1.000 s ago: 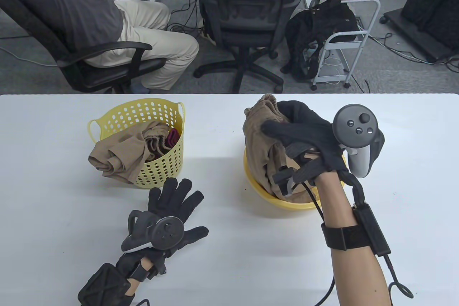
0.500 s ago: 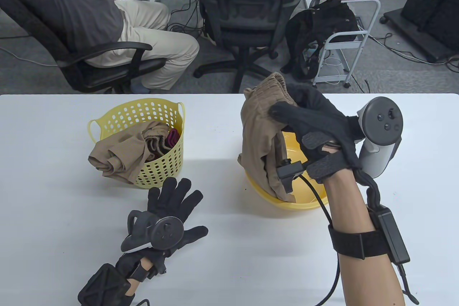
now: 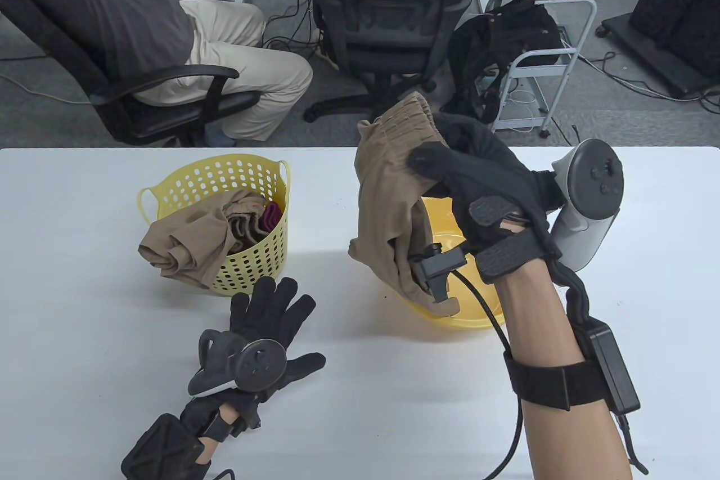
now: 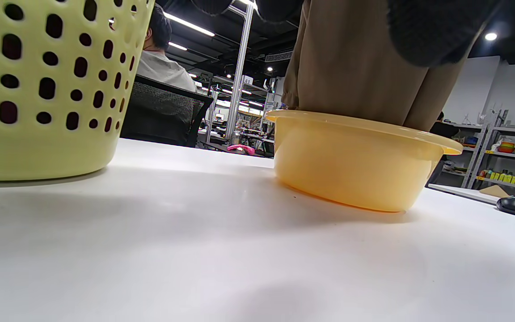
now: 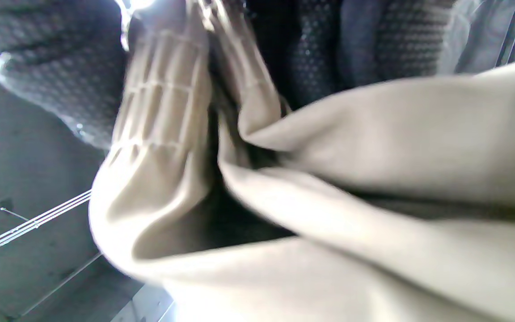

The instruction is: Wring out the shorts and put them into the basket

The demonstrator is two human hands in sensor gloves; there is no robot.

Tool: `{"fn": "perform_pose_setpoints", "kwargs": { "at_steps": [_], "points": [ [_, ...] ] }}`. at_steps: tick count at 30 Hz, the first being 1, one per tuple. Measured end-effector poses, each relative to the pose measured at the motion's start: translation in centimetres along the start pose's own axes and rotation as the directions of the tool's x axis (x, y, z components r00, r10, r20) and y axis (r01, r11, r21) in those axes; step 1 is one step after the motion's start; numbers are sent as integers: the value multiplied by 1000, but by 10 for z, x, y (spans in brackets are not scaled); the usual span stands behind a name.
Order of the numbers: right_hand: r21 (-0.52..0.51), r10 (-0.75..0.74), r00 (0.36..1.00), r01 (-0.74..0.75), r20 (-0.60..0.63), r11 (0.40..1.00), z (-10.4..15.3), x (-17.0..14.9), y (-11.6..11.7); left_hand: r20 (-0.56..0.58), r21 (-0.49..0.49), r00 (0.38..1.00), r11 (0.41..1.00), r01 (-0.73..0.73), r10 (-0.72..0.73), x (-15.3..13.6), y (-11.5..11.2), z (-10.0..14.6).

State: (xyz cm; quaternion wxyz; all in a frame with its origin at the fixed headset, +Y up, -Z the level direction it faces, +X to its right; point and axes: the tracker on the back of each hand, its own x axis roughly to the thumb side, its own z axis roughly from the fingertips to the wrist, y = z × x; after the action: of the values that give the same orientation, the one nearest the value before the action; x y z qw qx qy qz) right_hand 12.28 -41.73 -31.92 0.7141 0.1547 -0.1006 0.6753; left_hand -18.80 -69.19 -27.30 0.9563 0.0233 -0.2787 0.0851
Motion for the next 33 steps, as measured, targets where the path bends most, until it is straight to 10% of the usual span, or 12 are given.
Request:
{"fn": "perform_pose_setpoints", "kwargs": {
  "at_steps": [15,33],
  "points": [
    [70,-68,998,68,-2,995,-3,8,29,-10,13,1000,1000,-18,18,-2,1,1],
    [81,-64,998,66,-29,995,-4,-7,13,-134,29,991,999,-15,19,-8,-1,-6]
  ]
}}
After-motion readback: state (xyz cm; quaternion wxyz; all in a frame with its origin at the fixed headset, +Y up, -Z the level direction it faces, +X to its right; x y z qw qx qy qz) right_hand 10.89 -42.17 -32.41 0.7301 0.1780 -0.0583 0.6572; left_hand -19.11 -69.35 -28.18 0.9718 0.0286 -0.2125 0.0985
